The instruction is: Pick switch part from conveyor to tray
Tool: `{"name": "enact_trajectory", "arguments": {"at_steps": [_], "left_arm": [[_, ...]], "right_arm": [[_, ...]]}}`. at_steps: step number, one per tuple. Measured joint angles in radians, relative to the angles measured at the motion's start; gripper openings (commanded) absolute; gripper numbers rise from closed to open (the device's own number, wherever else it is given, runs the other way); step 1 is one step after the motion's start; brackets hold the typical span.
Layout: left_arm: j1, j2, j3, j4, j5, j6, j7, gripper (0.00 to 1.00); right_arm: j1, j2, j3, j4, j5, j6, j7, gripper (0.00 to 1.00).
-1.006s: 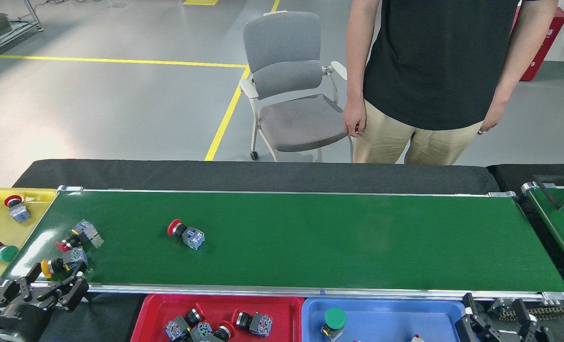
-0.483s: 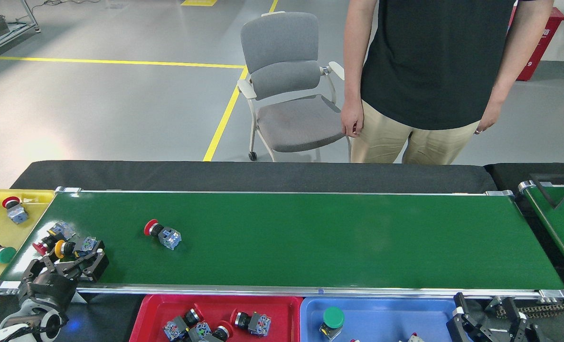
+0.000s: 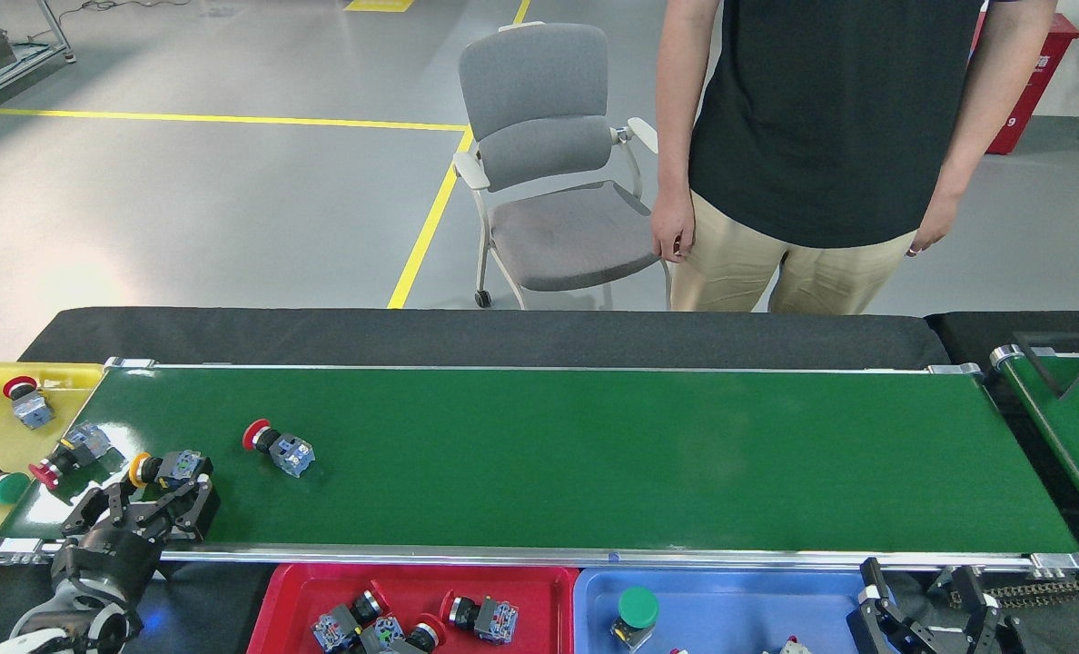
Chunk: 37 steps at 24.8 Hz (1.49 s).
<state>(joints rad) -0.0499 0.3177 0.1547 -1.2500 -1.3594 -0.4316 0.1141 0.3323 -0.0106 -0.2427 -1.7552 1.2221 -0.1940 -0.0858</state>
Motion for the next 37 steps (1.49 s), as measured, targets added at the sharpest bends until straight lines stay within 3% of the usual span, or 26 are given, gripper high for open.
{"name": "enact_trajectory", "arguments": {"at_steps": [4, 5, 7, 8, 9, 12, 17, 21, 23, 27, 30, 37], "left_arm": [[0.235, -0.054, -0.026, -0.322, 0.014, -0.116, 0.005, 0.25], [0.279, -0.078, -0.043, -0.374, 0.013, -0.144, 0.005, 0.33], [0.341, -0.119, -0.091, -0.441, 0.007, -0.193, -0.005, 0.65], [0.358, -0.13, -0.112, -0.455, 0.004, -0.204, -0.015, 0.94], [0.371, -0.139, -0.124, -0.462, 0.001, -0.211, -0.028, 1.0], [0.383, -0.176, -0.13, -0.467, 0.0, -0.223, -0.044, 1.0], [0.383, -0.182, -0.082, -0.467, 0.0, -0.227, -0.048, 1.0], [0.371, -0.19, 0.054, -0.459, 0.0, -0.234, -0.049, 1.0], [0.346, -0.192, 0.188, -0.431, 0.0, -0.203, -0.05, 1.0], [0.247, -0.166, 0.334, -0.236, 0.0, -0.161, -0.051, 1.0], [0.223, -0.112, 0.346, -0.16, 0.0, -0.152, -0.051, 1.0], [0.127, -0.082, 0.331, -0.12, -0.021, -0.141, -0.052, 1.0]], "right_arm": [[0.0, 0.0, 0.0, 0.0, 0.0, -0.002, 0.0, 0.99], [0.0, 0.0, 0.0, 0.0, 0.0, -0.002, 0.0, 0.99], [0.0, 0.0, 0.0, 0.0, 0.0, -0.002, 0.0, 0.99], [0.0, 0.0, 0.0, 0.0, 0.0, -0.002, 0.0, 0.99], [0.0, 0.0, 0.0, 0.0, 0.0, -0.002, 0.0, 0.99], [0.0, 0.0, 0.0, 0.0, 0.0, 0.001, 0.0, 0.99], [0.0, 0.0, 0.0, 0.0, 0.0, 0.003, 0.0, 0.99], [0.0, 0.0, 0.0, 0.0, 0.0, 0.003, 0.0, 0.99], [0.0, 0.0, 0.0, 0.0, 0.0, 0.003, 0.0, 0.99], [0.0, 0.0, 0.0, 0.0, 0.0, 0.004, 0.0, 0.99], [0.0, 0.0, 0.0, 0.0, 0.0, 0.006, -0.001, 0.99], [-0.032, 0.003, 0.0, 0.0, 0.007, 0.05, 0.021, 0.99]]}}
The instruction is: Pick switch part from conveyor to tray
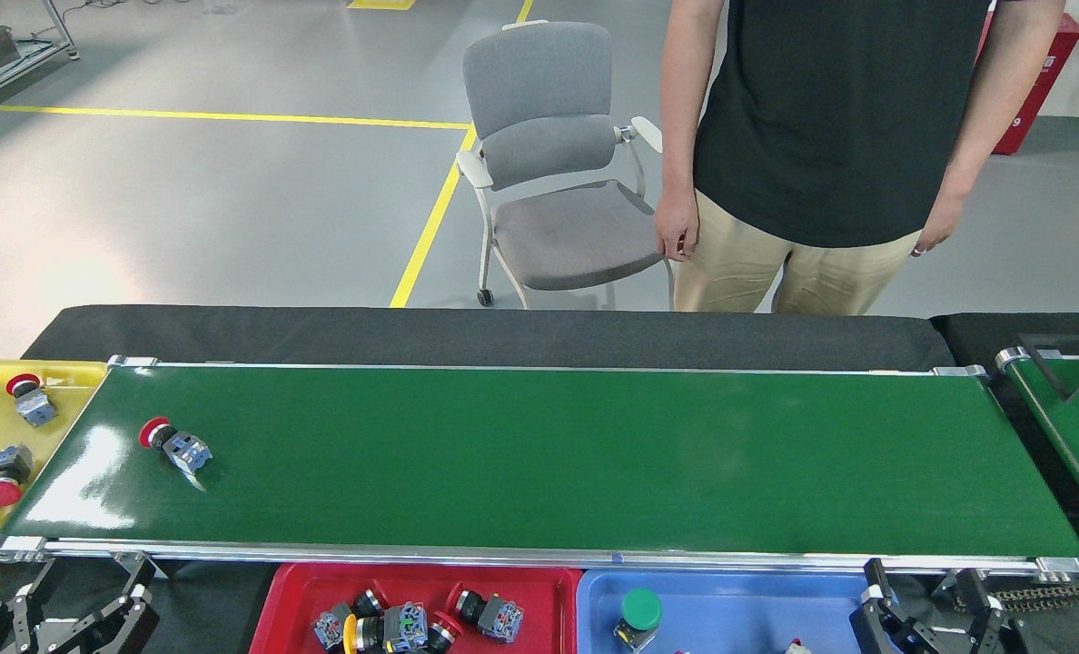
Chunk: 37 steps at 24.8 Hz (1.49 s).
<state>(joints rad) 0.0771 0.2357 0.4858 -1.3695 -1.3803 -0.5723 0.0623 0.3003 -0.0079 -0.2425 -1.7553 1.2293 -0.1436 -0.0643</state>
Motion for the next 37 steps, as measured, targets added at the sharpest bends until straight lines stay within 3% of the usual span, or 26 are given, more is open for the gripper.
{"name": "enact_trajectory", "arguments": {"at_steps": [3, 6, 10, 17, 21, 23, 25, 27, 29, 34, 37], "left_arm": [[-0.103, 0.017, -0.044, 0.088, -0.059, 0.03, -0.004, 1.0], [-0.207, 0.022, -0.091, 0.202, -0.1, 0.061, -0.005, 1.0], [-0.261, 0.067, -0.106, 0.316, -0.104, 0.083, -0.005, 1.0], [-0.406, 0.079, -0.18, 0.492, -0.105, 0.174, -0.006, 1.0], [-0.529, 0.118, -0.255, 0.701, -0.105, 0.324, 0.002, 0.99], [-0.613, 0.13, -0.306, 0.836, -0.105, 0.421, 0.032, 0.86], [-0.672, 0.148, -0.339, 0.943, -0.105, 0.485, 0.09, 0.6], [-0.688, 0.165, -0.348, 0.995, -0.101, 0.51, 0.131, 0.27], [-0.688, 0.166, -0.348, 1.009, -0.096, 0.508, 0.151, 0.12], [-0.657, 0.166, -0.351, 0.986, -0.085, 0.434, 0.185, 0.02], [-0.549, 0.166, -0.351, 0.85, -0.083, 0.373, 0.217, 0.02]], "right_arm": [[-0.038, 0.001, 0.002, 0.0, 0.068, 0.042, 0.019, 0.99], [-0.058, 0.041, 0.003, -0.001, 0.124, 0.08, 0.028, 0.99], [-0.058, 0.052, 0.011, -0.001, 0.13, 0.088, 0.029, 0.99], [-0.059, 0.052, 0.025, -0.001, 0.13, 0.09, 0.029, 0.99], [-0.098, 0.052, 0.079, 0.003, 0.139, 0.087, 0.029, 0.99], [-0.113, 0.052, 0.113, 0.005, 0.15, 0.085, 0.029, 0.99], [-0.121, 0.051, 0.121, 0.007, 0.156, 0.086, 0.031, 0.99], [-0.123, 0.05, 0.122, 0.008, 0.159, 0.088, 0.031, 0.99], [-0.123, 0.049, 0.123, 0.008, 0.161, 0.088, 0.031, 0.99], [-0.121, 0.017, 0.124, 0.008, 0.16, 0.097, 0.031, 0.99], [-0.12, 0.006, 0.129, 0.008, 0.159, 0.099, 0.031, 0.99]]}}
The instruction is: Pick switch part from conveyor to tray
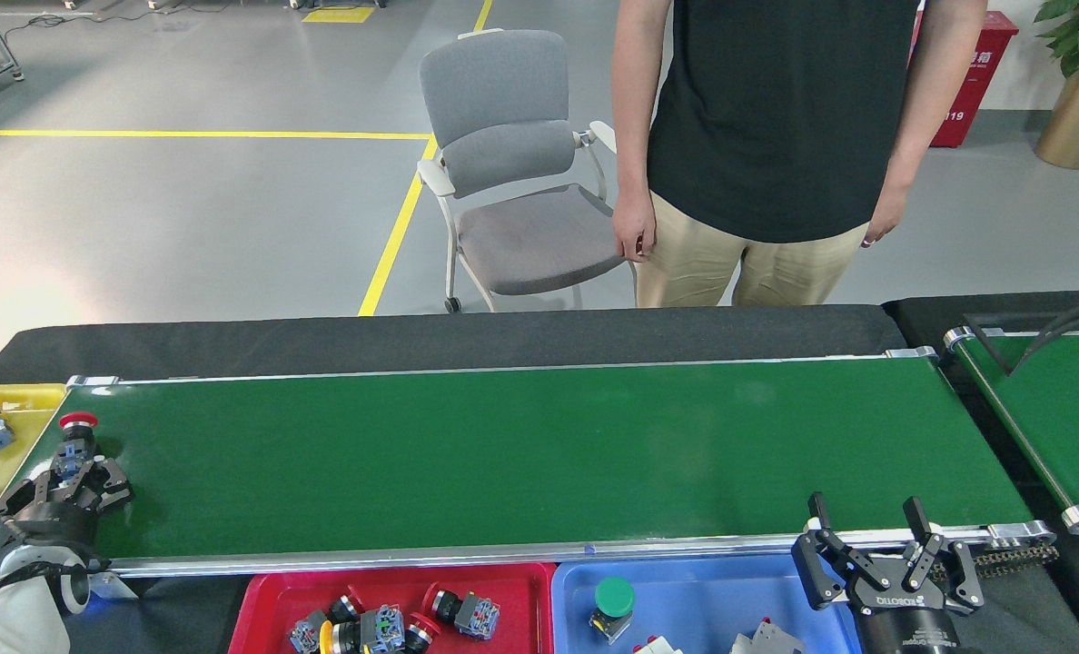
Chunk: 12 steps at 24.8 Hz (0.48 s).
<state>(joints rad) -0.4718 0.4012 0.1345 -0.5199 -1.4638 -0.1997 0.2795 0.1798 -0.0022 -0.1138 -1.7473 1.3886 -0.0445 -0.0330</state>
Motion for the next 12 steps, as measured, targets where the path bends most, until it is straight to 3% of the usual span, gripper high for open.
{"name": "enact_trajectory", "arguments": {"at_steps": [4, 7, 9, 10, 11, 12], "left_arm": [[0.282, -0.003, 0.005, -0.397, 0.046, -0.22, 0.006, 0.07], [0.499, -0.003, 0.007, -0.697, 0.086, -0.393, 0.01, 0.16], [0.654, -0.004, 0.006, -0.882, 0.096, -0.491, 0.01, 0.27], [0.712, -0.006, 0.006, -0.96, 0.097, -0.52, 0.01, 0.38], [0.775, -0.013, 0.002, -1.037, 0.097, -0.541, 0.01, 0.62], [0.818, -0.026, -0.002, -1.089, 0.096, -0.557, 0.009, 0.96]], "right_arm": [[0.001, -0.033, 0.018, 0.0, -0.005, 0.037, 0.0, 0.99], [0.001, -0.084, 0.066, 0.0, -0.015, 0.103, -0.003, 0.99], [0.003, -0.108, 0.086, 0.0, -0.03, 0.132, -0.004, 0.99], [0.006, -0.111, 0.091, 0.0, -0.032, 0.142, -0.005, 0.99], [0.007, -0.11, 0.095, 0.003, -0.033, 0.145, -0.005, 0.99], [0.006, -0.11, 0.097, 0.01, -0.033, 0.148, -0.006, 0.99]]}}
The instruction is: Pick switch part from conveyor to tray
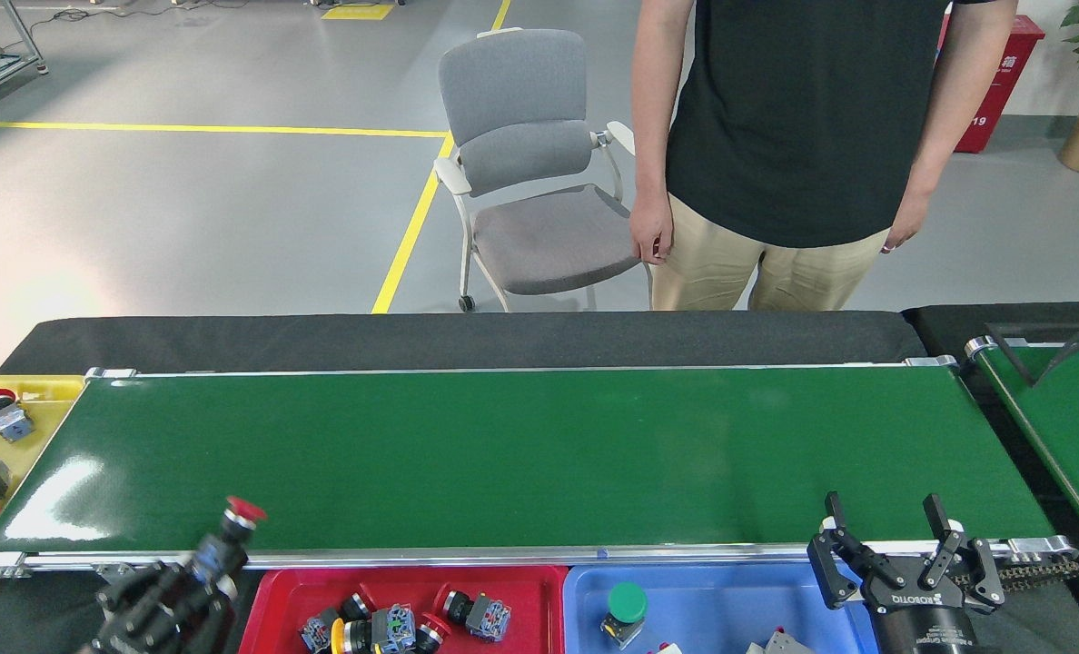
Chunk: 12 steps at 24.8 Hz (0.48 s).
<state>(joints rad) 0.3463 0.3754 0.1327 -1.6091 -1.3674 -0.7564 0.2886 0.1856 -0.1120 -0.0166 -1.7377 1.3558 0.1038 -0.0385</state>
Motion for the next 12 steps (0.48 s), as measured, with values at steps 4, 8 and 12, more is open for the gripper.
{"name": "enact_trajectory", "arguments": {"at_steps": [4, 8, 12], "left_arm": [[0.088, -0.13, -0.003, -0.108, 0.0, -0.022, -0.001, 1.0], [0.088, -0.173, 0.015, -0.106, -0.002, -0.025, -0.001, 1.0], [0.066, -0.183, 0.185, -0.09, -0.003, 0.047, -0.002, 1.0]], "right_arm": [[-0.016, 0.0, 0.003, 0.012, 0.002, 0.007, -0.005, 0.99], [-0.018, 0.0, 0.004, 0.012, 0.002, 0.011, 0.0, 0.99], [-0.018, 0.013, 0.004, 0.012, 0.002, 0.013, 0.001, 0.99]]}}
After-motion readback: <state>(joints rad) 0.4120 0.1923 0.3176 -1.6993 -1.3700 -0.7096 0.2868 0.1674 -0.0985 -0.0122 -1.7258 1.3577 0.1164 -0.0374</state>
